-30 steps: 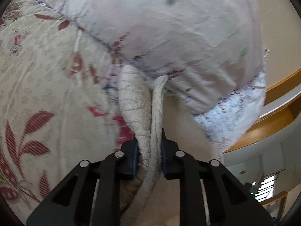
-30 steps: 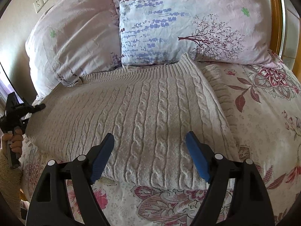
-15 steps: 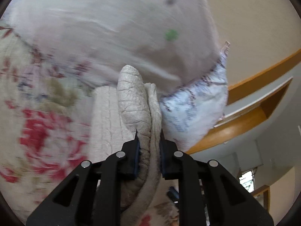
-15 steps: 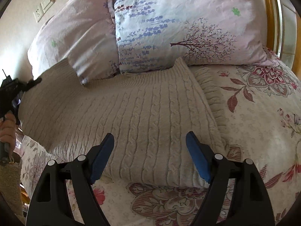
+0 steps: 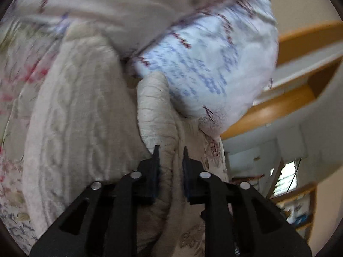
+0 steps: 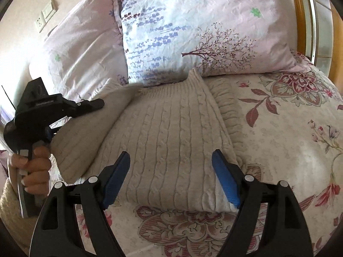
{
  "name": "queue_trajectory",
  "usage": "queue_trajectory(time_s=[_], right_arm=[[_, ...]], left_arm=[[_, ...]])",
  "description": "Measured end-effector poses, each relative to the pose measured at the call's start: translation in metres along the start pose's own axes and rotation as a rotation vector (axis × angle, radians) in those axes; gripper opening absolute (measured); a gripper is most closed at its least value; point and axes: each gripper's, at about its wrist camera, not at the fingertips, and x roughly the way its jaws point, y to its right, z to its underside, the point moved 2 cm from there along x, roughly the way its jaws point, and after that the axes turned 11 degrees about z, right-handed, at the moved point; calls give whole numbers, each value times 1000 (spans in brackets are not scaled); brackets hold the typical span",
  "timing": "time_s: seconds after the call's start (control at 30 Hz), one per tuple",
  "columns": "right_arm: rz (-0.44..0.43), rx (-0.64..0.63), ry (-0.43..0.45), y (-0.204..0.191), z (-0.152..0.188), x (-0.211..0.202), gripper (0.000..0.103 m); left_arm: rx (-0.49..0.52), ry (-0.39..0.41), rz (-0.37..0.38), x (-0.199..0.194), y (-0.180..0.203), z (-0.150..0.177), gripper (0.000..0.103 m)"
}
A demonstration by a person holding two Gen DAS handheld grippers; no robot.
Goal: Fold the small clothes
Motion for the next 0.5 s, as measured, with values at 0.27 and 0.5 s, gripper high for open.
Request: queue_trajectory(time_s=[0.27, 0.5], right_arm=[[-205, 109, -37, -5, -31, 0, 80], [-364, 212, -234, -30, -50, 47, 73]], left_arm=[[108, 62, 16, -60, 15, 7, 58], [99, 105, -246, -96, -24, 1, 63]])
